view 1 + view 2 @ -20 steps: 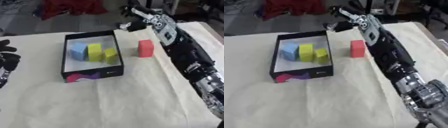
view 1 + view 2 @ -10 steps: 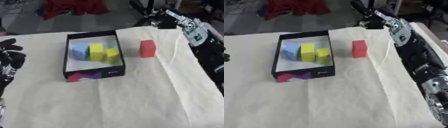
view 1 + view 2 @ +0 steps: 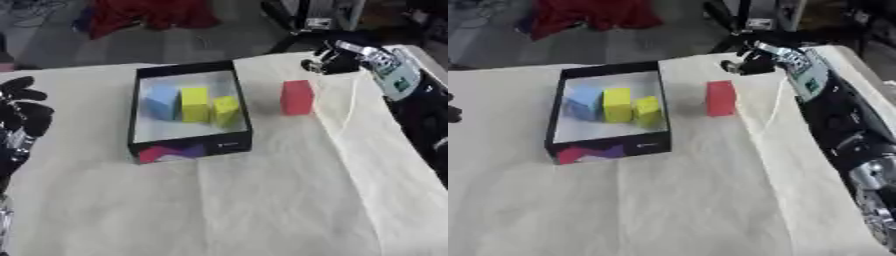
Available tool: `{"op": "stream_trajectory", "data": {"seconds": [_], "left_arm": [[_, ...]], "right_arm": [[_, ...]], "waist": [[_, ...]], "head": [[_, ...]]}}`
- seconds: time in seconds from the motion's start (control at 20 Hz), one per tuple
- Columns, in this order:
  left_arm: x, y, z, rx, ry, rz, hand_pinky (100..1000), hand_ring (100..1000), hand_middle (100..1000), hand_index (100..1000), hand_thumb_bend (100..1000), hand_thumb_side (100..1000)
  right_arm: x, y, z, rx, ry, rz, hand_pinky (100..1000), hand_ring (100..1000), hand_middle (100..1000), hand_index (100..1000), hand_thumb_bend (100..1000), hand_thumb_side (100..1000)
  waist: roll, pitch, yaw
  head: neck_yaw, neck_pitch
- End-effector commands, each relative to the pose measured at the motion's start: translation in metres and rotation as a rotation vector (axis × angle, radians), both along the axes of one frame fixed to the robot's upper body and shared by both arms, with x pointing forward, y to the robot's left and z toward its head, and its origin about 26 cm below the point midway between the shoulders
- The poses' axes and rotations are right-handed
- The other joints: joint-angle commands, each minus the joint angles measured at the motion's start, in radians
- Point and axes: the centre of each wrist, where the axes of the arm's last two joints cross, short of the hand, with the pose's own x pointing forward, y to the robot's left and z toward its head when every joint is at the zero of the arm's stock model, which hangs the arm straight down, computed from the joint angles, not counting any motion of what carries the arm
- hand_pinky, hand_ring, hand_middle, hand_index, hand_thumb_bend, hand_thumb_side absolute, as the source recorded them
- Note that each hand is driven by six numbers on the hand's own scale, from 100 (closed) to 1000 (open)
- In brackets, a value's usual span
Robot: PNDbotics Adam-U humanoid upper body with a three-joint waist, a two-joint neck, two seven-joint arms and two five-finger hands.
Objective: Pick up objects on the table and place them in the box.
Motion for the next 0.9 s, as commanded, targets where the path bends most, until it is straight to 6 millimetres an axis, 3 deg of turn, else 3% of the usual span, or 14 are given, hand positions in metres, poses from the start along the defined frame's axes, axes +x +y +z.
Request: {"op": "stream_trajectory", "data": {"seconds": [0.05, 0.55, 0.9], "left_arm": [[0.0, 0.004, 0.008, 0.023, -0.025, 0.003, 602, 566, 598, 805, 869, 651], [0.0, 0.004, 0.008, 0.022, -0.025, 0.0, 602, 567, 599, 805, 871, 652], [0.0, 0.004, 0.008, 0.022, -0.025, -0.004, 602, 567, 600, 806, 873, 653]], "right_arm": [[0.001, -0.01, 0.014, -0.036, 0.012, 0.008, 899, 874, 862, 985, 318, 599], [0.001, 0.002, 0.005, -0.114, 0.126, 0.124, 908, 887, 864, 986, 327, 582], [0.001, 0.013, 0.001, -0.18, 0.191, 0.199, 909, 889, 866, 983, 297, 511]], "waist": [[-0.01, -0.009, 0.002], [-0.008, -0.008, 0.004], [-0.005, -0.009, 0.003]], "head": [[0.003, -0.002], [0.0, -0.002], [-0.008, -0.002]]}}
